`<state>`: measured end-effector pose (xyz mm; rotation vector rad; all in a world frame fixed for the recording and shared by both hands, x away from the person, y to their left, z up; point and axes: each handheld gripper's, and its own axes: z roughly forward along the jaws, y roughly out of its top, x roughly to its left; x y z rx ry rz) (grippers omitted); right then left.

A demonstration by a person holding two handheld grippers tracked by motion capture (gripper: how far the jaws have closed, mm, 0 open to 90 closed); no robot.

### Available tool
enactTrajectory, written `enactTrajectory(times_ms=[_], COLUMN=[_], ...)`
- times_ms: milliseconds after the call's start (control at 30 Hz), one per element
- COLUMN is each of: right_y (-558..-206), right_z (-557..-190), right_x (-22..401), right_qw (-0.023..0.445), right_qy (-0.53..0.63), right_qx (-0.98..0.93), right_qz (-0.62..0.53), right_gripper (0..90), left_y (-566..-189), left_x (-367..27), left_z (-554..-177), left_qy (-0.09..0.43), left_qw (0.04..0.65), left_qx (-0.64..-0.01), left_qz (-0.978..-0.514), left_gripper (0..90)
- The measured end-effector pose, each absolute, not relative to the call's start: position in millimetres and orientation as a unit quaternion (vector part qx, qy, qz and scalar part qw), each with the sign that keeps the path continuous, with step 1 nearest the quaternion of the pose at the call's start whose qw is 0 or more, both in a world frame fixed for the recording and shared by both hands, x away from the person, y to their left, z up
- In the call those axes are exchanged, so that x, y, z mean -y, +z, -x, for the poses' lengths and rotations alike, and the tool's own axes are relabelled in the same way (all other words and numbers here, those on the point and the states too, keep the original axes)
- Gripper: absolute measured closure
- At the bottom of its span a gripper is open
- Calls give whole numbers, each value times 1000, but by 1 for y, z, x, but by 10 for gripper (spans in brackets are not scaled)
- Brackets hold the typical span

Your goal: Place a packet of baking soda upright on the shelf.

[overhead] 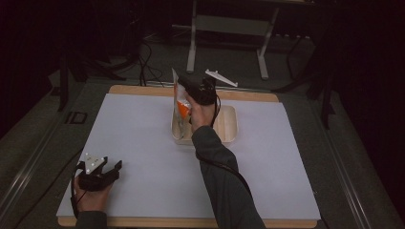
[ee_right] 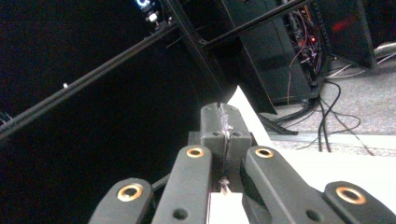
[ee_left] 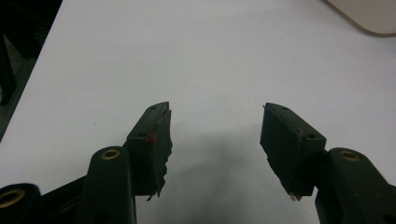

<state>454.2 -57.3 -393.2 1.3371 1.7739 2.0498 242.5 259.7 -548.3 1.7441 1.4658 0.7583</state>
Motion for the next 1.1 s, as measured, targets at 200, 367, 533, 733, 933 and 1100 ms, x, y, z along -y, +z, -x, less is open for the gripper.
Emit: enactTrajectory(times_ms=[200,367,533,733,933,1100], right_y=[-390,-397,-406,-423,-427,-428], right_z=[-455,-451,-450,-449,-443,-435], right_x=[60,51,53,58,58,58], right_qw=[77,99,82,72,56,86], right_qy=[687,685,685,668,661,641], right_qx=[-561,-568,-565,-575,-594,-621], right_qz=[-456,-446,-453,-468,-454,-444], right_gripper=[900,900,900,898,857,742], left_y=[-548,-548,-548,-548,-549,-549], left_x=[-261,-260,-261,-260,-259,-258], left_z=[-242,-242,-241,-241,-242,-242], left_qy=[292,293,293,294,294,297], left_qw=[366,366,366,364,361,359], left_qx=[-572,-570,-570,-569,-569,-567], left_qz=[-674,-675,-674,-676,-678,-680], left_gripper=[426,426,426,427,426,427])
